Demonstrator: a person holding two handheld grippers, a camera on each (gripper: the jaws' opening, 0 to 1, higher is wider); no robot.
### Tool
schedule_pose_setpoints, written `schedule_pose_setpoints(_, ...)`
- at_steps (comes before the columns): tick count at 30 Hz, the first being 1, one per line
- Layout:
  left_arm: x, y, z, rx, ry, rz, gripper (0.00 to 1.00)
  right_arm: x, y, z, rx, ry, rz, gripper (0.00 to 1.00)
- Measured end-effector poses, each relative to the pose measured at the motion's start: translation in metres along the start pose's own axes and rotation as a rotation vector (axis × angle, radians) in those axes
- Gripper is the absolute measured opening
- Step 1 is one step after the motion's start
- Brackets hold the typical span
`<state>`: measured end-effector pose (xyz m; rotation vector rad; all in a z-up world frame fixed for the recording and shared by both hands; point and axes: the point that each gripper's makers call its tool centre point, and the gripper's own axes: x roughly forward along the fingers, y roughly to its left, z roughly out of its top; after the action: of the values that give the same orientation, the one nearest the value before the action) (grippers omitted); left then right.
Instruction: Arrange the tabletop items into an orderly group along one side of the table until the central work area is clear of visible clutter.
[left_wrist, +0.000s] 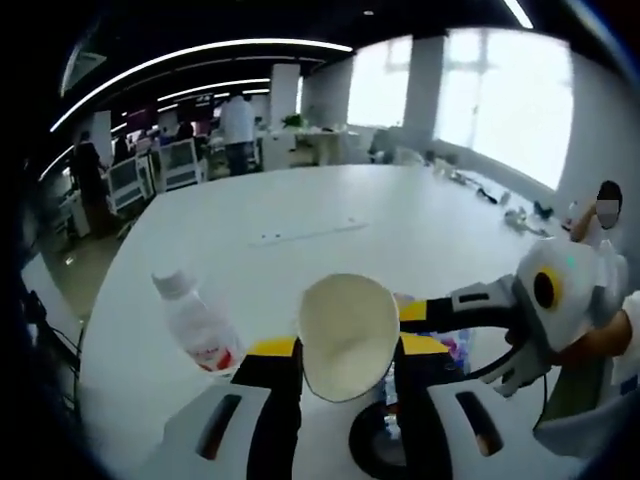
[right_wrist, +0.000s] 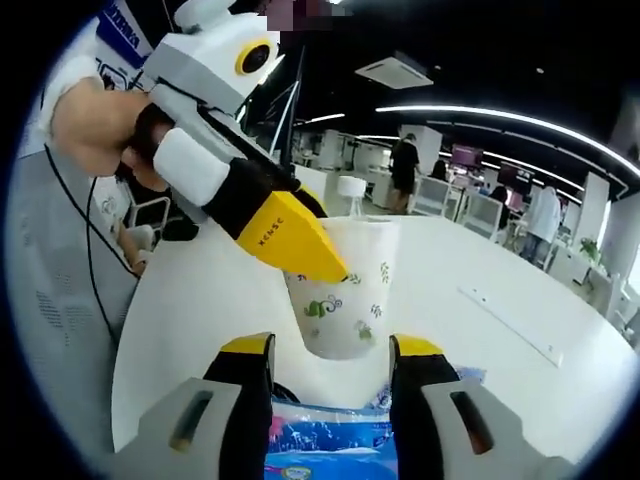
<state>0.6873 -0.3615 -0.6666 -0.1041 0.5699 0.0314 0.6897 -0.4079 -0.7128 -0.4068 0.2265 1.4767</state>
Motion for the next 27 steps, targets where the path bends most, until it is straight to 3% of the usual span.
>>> schedule_pose_setpoints(10,0.016,0.017,0.0,0.042,0.012,0.066,0.34,-0.051,-0.031,-0.026,0.074,0.01,-0.122,0.42)
schedule_pose_setpoints(16,0.023,0.025,-0.008,0.124,0.042,0.107,0.35,-0.091,-0.049,-0.043,0.125,0.015,-0.199,0.41)
schedule_pose_setpoints(22,0.031,0.028,-0.011,0.172,0.068,0.126,0.35,-0.122,-0.054,-0.062,0.177,0.028,-0.26,0.41)
schedule_pose_setpoints(27,0.036,0.032,-0.012,0.175,0.081,0.148,0.36,-0.134,-0.053,-0.071,0.23,0.025,-0.296,0.4)
